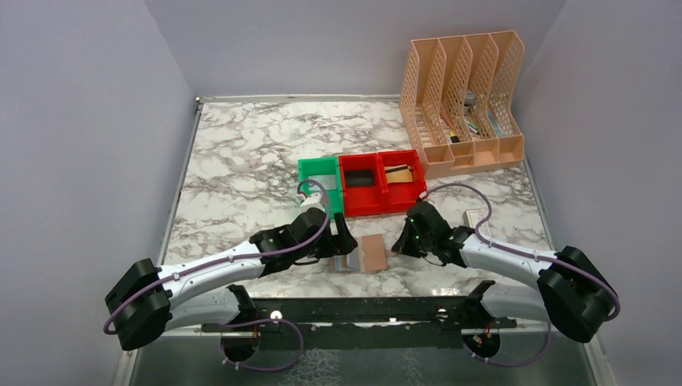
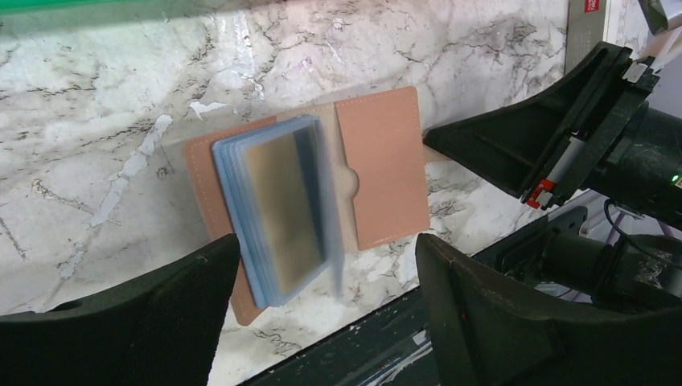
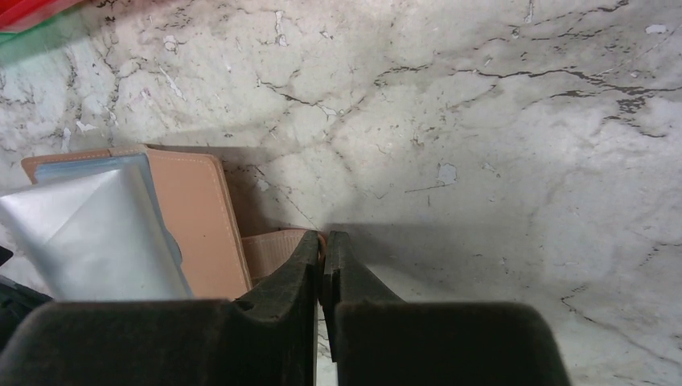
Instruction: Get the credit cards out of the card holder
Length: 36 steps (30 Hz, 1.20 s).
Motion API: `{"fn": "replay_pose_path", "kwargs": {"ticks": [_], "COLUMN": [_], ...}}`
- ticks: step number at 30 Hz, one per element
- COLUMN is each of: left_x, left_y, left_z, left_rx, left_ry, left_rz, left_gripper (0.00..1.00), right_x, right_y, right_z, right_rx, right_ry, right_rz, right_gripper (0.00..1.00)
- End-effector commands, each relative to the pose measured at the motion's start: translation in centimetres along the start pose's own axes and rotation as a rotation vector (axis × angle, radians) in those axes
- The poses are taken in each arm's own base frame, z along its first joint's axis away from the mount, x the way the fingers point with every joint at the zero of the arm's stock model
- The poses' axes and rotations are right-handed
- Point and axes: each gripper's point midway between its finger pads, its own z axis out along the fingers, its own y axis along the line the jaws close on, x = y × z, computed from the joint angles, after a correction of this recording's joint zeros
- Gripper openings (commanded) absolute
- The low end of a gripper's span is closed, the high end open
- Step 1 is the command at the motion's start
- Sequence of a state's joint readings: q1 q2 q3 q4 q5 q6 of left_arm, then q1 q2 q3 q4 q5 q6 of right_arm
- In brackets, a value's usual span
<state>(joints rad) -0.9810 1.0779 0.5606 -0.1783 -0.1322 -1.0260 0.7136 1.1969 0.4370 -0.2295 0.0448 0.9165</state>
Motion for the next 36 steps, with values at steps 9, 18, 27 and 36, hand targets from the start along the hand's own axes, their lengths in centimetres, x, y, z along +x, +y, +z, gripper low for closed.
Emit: {"fn": "replay_pose_path", "kwargs": {"ticks": [9,18,27,36], "left_x": [-0.8,0.8,1.5,1.8], "left_y": [-1.4,-0.9,-1.1,-3.3], "left_z": [-0.4,1.3,2.2,3.1], "left_rx": [0.046,0.018,0.020,0.100], "left_ry": [-0.015,0.063,0.098,0.131], "left_rz": [-0.011,-0.013,-0.016,-0.009], "left_gripper": [0.80,0.80,0.73,0.63], "right_x": [0.9,1.3,1.4,1.1], "right_y": [-1.0,-1.1,-1.5,-1.5], "right_z": [0.7,0.9,0.8,0.6], "right_rx": [0.032,0.032,0.050,0.062], "right_ry": [0.036,0.047,0.051,0.046], "right_rz": [-0.044,-0.039,-0.032,-0.031], "right_gripper": [0.01,0.01,0.01,0.01]}}
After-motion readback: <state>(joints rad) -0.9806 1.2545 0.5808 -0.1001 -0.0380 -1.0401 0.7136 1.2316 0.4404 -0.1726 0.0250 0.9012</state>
